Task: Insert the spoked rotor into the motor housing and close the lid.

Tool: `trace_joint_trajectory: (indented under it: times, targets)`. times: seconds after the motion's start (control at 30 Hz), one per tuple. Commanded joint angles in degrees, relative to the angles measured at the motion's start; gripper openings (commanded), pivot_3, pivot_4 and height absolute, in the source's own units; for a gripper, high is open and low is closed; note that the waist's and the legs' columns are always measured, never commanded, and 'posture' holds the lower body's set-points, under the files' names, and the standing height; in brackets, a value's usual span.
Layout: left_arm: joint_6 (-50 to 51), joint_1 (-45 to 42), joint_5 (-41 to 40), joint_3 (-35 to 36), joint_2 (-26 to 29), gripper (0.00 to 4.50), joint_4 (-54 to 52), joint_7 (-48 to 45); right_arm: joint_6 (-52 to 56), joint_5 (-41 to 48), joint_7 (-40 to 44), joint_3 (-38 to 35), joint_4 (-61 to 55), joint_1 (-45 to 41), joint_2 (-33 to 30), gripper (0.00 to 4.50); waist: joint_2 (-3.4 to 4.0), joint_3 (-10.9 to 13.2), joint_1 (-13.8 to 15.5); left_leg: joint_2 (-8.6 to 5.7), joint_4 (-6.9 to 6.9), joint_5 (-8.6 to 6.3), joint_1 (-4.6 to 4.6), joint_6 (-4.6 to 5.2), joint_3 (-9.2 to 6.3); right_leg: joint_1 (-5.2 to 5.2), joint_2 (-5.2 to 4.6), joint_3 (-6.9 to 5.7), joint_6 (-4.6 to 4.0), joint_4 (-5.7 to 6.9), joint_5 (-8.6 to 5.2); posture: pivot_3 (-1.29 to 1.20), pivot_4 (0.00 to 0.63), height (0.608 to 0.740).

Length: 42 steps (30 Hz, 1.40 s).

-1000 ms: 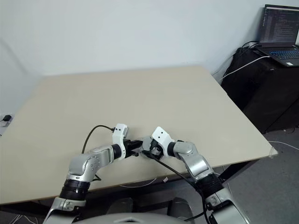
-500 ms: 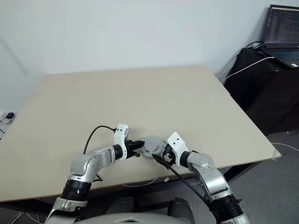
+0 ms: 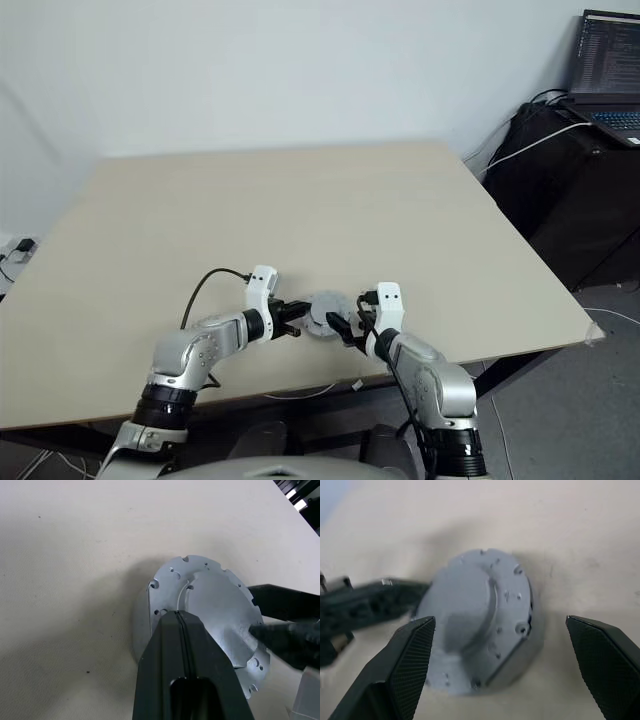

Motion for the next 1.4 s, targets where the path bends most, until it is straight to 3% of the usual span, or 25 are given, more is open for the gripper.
trace_joint_trajectory:
  times: [0.03, 0.3, 0.53, 0.83, 0.97, 1.13, 1.4]
  targets:
    - [0.4, 0.2, 0.9, -1.8, -0.4, 0.0, 1.7, 0.1, 3.6, 3.1, -1.5, -1.8, 0.1, -2.1, 1.2, 4.46, 0.0, 0.0, 0.0, 0.0, -0.01, 0.0, 0.0, 0.0, 0.0, 0.0, 0.0, 0.0, 0.0, 0.0, 0.0, 0.0, 0.0, 0.74]
    - [0.2, 0.8, 0.9, -1.4, -0.6, 0.0, 1.2, 0.6, 10.2, 8.9, -2.9, -7.0, 3.4, -4.3, 3.6, 4.46, 0.03, 0.0, -0.1, -0.01, -0.02, 0.0, 0.0, 0.0, -0.02, 0.0, 0.01, 0.0, 0.0, 0.0, 0.0, 0.0, 0.0, 0.74]
    - [0.1, 1.3, 0.8, -1.5, -0.5, 0.0, 1.0, 0.6, 16.2, 21.2, -1.1, -15.3, 6.2, -5.7, 6.1, 4.46, 0.13, 0.0, -0.1, -0.01, -0.07, 0.0, -0.01, 0.01, -0.03, -0.01, 0.01, -0.01, 0.0, -0.03, 0.0, 0.0, 0.0, 0.74]
    - [0.0, 1.1, 1.0, -1.6, -0.6, 0.0, 1.1, 0.3, 14.6, 22.5, -0.9, -16.5, 12.0, -4.6, 5.9, 4.46, 0.2, 0.1, -0.5, -0.01, -0.1, 0.0, 0.0, 0.01, -0.06, -0.03, 0.03, -0.01, 0.0, -0.03, 0.0, 0.0, 0.0, 0.74]
    - [0.1, 1.3, 1.2, -1.4, -0.7, 0.0, 1.0, 0.2, 13.0, 19.8, -4.6, -15.6, 15.6, -4.9, 6.5, 4.46, 0.21, 0.0, -1.0, -0.01, -0.1, -0.01, 0.06, 0.01, -0.08, 0.03, 0.02, -0.01, 0.0, -0.03, 0.0, 0.0, 0.0, 0.74]
    - [0.2, 1.4, 1.4, -1.2, -0.8, 0.0, 0.8, 0.3, 12.9, 22.8, -7.2, -16.3, 17.0, -6.2, 8.7, 4.46, 0.24, -0.1, -1.5, -0.01, -0.1, -0.01, 0.09, 0.0, -0.23, 0.1, -0.08, -0.01, 0.01, -0.05, 0.0, 0.0, 0.0, 0.74]
    - [0.2, 1.6, 1.5, -0.9, -0.7, 0.0, 0.5, 0.4, 17.5, 29.2, -4.6, -12.9, 14.9, -6.1, 8.5, 4.46, 0.35, -0.1, -1.5, -0.03, -0.26, -0.01, 0.06, -0.01, -0.39, 0.03, -0.09, -0.02, -0.02, -0.1, -0.01, 0.0, 0.0, 0.74]
